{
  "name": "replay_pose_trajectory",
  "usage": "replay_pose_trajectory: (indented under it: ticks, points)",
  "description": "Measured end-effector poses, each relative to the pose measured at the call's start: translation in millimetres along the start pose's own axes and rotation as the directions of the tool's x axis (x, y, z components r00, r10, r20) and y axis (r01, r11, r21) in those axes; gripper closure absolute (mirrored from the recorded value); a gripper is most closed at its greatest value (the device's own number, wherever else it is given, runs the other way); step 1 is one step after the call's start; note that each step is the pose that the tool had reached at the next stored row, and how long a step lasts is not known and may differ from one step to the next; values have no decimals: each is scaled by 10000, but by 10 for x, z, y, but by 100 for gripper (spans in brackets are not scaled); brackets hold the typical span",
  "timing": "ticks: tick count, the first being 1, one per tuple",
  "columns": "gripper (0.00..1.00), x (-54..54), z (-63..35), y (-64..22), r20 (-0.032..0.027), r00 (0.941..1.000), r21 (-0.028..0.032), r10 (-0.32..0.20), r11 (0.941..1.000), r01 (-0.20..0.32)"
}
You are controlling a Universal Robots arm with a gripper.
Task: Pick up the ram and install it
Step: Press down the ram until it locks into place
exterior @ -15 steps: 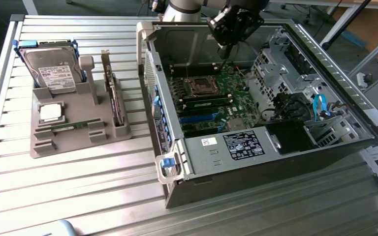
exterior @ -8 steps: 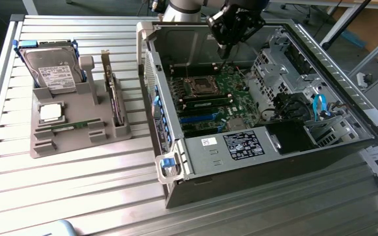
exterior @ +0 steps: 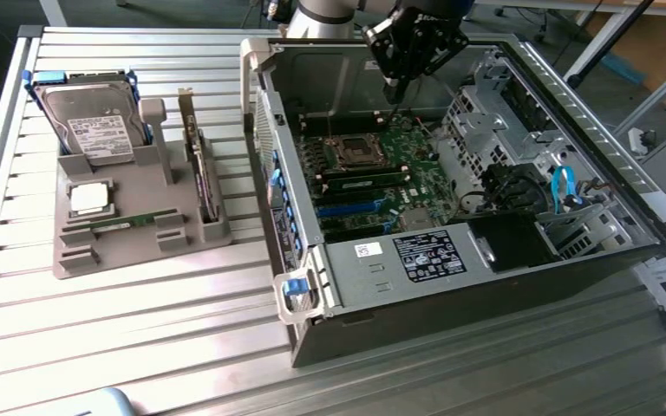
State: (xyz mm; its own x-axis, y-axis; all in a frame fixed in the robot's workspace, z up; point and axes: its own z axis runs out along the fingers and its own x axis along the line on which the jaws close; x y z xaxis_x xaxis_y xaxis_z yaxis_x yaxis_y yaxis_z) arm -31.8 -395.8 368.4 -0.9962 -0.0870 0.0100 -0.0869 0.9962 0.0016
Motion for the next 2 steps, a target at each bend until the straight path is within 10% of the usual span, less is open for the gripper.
replay_pose_trajectory:
  ticks: [2]
  points:
    - [89,0,0,0,0,10000,-1,0,10000,0]
